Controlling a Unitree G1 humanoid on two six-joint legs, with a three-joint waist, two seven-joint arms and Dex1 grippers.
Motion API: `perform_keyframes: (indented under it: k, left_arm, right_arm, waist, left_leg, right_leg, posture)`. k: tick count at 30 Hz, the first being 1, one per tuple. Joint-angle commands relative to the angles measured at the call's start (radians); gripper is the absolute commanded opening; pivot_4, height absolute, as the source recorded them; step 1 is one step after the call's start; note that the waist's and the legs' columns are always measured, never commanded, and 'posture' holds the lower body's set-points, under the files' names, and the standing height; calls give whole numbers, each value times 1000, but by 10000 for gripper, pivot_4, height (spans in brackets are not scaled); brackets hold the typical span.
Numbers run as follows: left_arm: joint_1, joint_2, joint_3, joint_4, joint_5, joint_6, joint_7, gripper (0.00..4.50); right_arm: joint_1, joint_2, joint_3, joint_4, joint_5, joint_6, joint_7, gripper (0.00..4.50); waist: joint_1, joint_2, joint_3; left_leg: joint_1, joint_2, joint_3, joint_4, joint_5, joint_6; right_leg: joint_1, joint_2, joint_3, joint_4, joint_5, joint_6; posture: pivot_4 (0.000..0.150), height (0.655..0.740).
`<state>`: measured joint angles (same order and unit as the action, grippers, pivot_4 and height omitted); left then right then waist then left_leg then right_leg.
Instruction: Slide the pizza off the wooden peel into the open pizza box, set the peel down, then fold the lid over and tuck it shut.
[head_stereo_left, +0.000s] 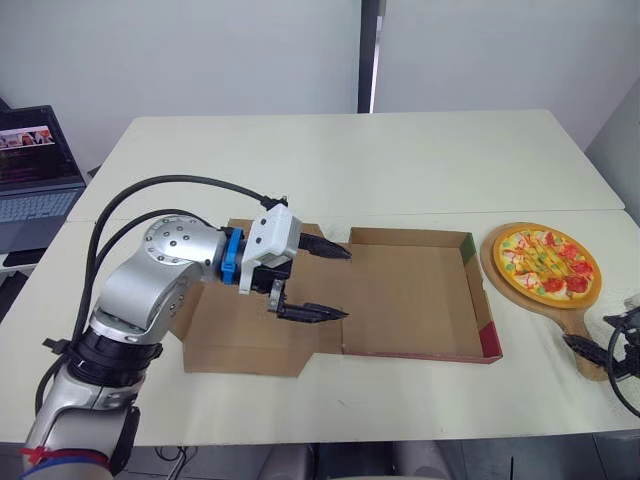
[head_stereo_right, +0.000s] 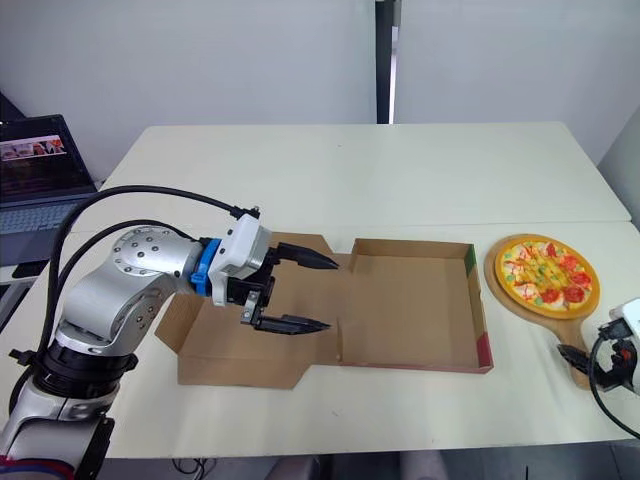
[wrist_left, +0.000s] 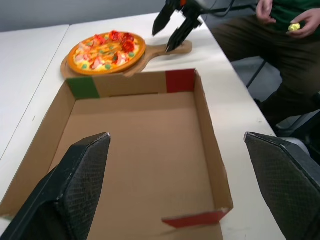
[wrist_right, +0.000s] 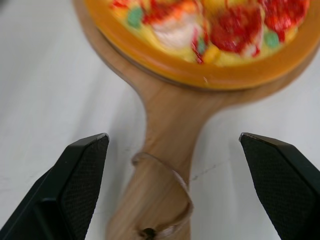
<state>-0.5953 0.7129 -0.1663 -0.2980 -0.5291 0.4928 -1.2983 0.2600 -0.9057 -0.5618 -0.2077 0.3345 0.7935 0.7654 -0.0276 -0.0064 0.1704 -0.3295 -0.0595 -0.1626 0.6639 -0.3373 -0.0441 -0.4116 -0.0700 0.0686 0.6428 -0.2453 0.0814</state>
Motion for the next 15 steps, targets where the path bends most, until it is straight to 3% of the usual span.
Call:
perform_keyframes:
  k: [1, 10, 13, 15]
  left_arm:
    - [-18, -12, -8, -28, -11, -3, -4, 44620]
    - [-37, -45, -17, -4, 3, -14, 2, 44620]
    - [-39, -53, -21, 2, 8, -17, 6, 45000]
    - [-40, -58, -21, 8, 12, -22, 8, 45000]
  right_arm:
    - [-58, -30, 29, 42, 1, 51, -15, 45000]
    - [-141, -54, 147, 148, -20, 15, 22, 45000]
    - [-166, -58, 176, 177, -29, 13, 13, 39062]
    - [-174, -58, 183, 185, -30, 22, 4, 32470]
  waist:
    - [0, 0, 0]
    - [-2, -3, 0]
    - [-4, -6, -2]
    - [-4, -9, -4]
  left_leg:
    - [0, 0, 0, 0, 0, 0]
    - [0, 0, 0, 1, 0, 0]
    - [1, 1, 0, 1, 0, 0]
    - [1, 1, 0, 1, 0, 0]
  right_leg:
    - [0, 0, 0, 0, 0, 0]
    - [0, 0, 0, 0, 0, 0]
    - [1, 1, 0, 0, 0, 0]
    - [1, 1, 0, 0, 0, 0]
  posture:
    - [1500, 7341]
    - [1500, 7341]
    - [1500, 7341]
    - [1500, 7341]
